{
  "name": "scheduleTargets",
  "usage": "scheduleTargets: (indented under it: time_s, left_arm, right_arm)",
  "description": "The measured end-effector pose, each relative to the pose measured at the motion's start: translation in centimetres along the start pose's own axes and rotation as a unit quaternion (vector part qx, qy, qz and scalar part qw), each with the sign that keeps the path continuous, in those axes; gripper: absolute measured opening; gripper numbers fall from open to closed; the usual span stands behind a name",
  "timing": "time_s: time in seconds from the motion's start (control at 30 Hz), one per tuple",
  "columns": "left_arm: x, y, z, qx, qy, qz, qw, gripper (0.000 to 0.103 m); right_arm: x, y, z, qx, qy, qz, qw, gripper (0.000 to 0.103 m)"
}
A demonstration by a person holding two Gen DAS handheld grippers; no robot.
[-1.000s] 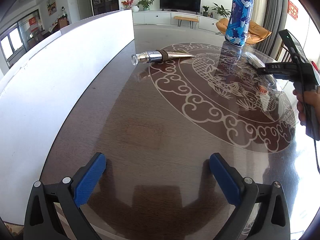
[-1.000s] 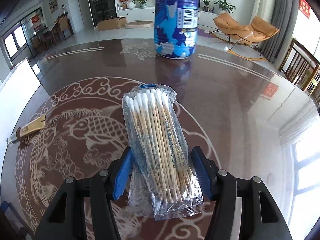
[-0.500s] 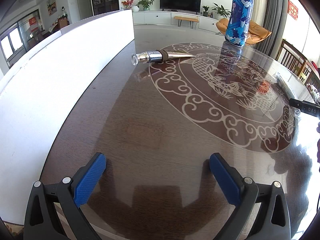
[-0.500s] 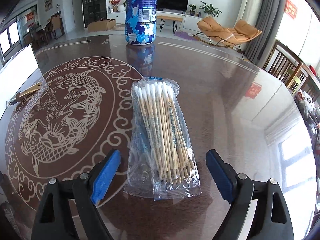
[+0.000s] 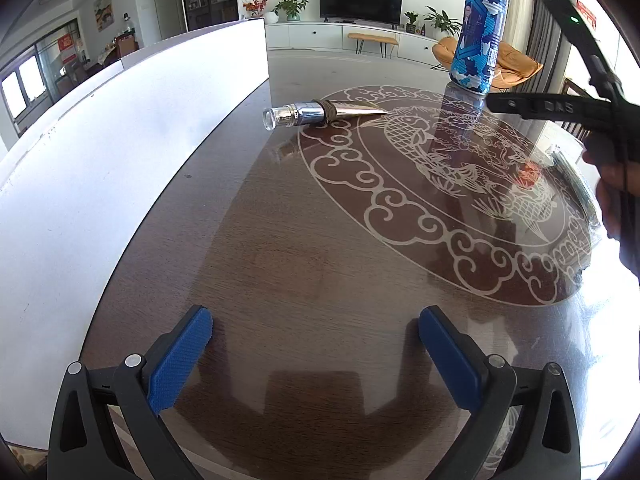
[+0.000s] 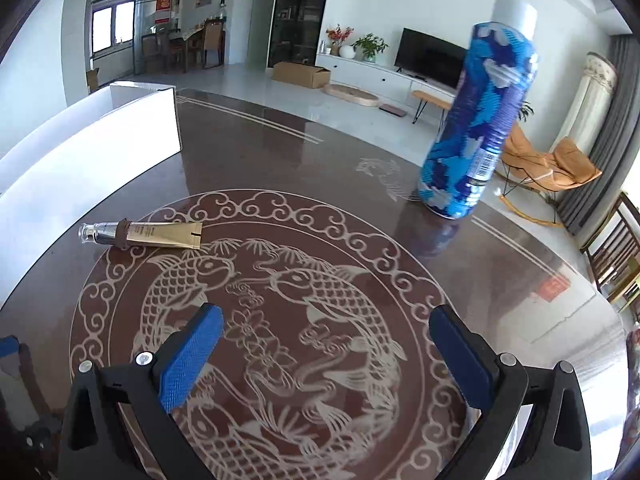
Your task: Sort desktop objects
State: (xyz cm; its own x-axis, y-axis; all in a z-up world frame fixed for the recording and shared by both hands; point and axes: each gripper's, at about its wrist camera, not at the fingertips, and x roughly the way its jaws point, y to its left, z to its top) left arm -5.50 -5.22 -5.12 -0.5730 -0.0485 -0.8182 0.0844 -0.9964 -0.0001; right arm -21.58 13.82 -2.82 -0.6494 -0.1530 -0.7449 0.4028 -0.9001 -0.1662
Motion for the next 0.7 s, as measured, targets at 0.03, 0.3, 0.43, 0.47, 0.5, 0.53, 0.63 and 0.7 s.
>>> scheduleTargets:
  time_s: [0.03, 0.3, 0.43, 0.47, 0.5, 0.53, 0.63, 0.7]
  left_arm:
    - [0.0, 0.0, 0.0, 0.000, 0.000, 0.000, 1.0000, 0.103]
    - [0.0, 0.0, -0.1, 0.000, 0.000, 0.000, 1.0000, 0.103]
    - [0.0, 0.0, -0.1, 0.000, 0.000, 0.000, 1.0000, 0.103]
    - [0.0, 0.0, -0.1, 0.000, 0.000, 0.000, 1.0000, 0.103]
    - [0.0, 0.0, -0.1, 0.000, 0.000, 0.000, 1.0000, 0.103]
    - [0.0, 0.0, -0.1, 0.000, 0.000, 0.000, 1.0000, 0.103]
    - [0.0, -0.1, -0.1, -0.001, 0.000, 0.000, 1.0000, 0.103]
    - [-0.1, 0.0, -0.1, -0.001, 0.000, 0.000, 1.0000, 0.103]
  right_arm:
    - [1.5, 0.6, 1.2, -0.004, 0.012, 0.000, 1.000, 0.103]
    - [9.8, 3.8, 7.5, 0.011, 0.068, 0.051, 0.996, 0.103]
    - [12.1, 5.8, 8.7, -0.006, 0.083, 0.070, 0.994, 0.103]
    - [12.6, 6.3, 8.7, -0.017, 0.088, 0.072, 0.993, 0.103]
    - [13.1, 6.7, 8.6, -0.027, 0.094, 0.077, 0.992, 0.103]
    - [13.3, 7.0, 8.4, -0.036, 0.096, 0.083, 0.991, 0.103]
    - [13.0, 7.3, 7.4, -0.041, 0.102, 0.128, 0.986, 0.103]
    - [12.0, 7.7, 6.3, -0.059, 0.101, 0.139, 0.983, 0.103]
